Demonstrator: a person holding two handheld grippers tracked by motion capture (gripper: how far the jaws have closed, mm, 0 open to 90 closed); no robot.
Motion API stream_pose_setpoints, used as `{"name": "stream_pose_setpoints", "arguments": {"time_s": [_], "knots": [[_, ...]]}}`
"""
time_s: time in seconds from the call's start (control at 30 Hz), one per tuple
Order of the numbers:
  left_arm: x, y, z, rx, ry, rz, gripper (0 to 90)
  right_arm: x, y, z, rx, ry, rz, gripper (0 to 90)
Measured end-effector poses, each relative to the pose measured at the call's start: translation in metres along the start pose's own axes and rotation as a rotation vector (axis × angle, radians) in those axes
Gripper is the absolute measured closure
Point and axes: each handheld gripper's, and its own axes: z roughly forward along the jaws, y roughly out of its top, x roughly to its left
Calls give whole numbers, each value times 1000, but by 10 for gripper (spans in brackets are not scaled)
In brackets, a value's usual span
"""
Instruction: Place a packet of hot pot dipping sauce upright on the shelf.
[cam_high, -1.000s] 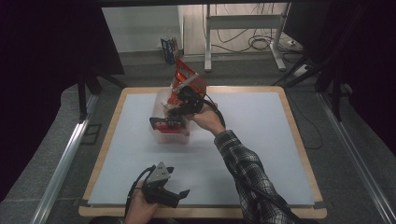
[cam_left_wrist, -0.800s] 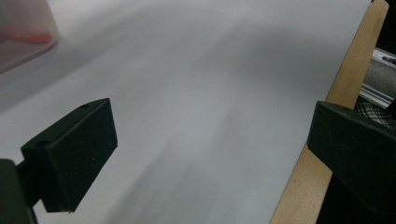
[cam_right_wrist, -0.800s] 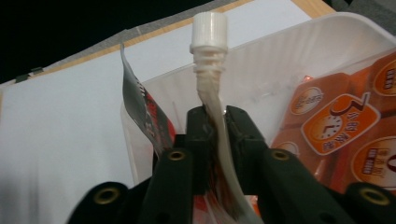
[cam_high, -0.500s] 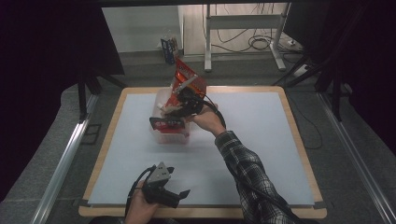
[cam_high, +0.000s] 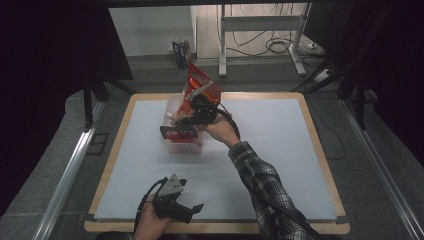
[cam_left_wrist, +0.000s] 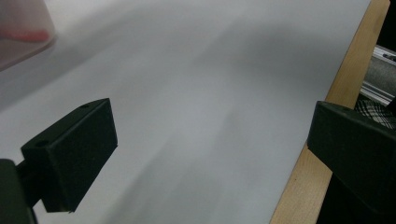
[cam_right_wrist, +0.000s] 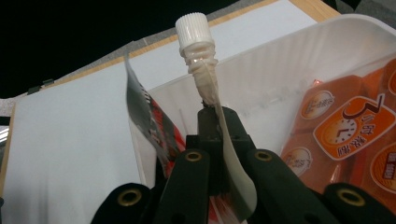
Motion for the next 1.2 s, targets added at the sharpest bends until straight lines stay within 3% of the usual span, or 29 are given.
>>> {"name": "stream_pose_setpoints", "arguments": {"time_s": [0.27,0.37,0.47,0.8,1.2], "knots": [[0,0,0,1,0,0,15,-4,-4,0,-3,11,15,883],[0,0,0,0,0,-1,14,-1,-3,0,3,0,-5,867],[0,0,-1,1,0,-4,15,1,-1,-2,4,-33,-27,761],[0,0,1,11,2,-3,16,-1,-4,-15,-14,-108,-13,482],[0,0,1,11,4,-2,16,0,-6,-26,-12,-148,-23,279]]}}
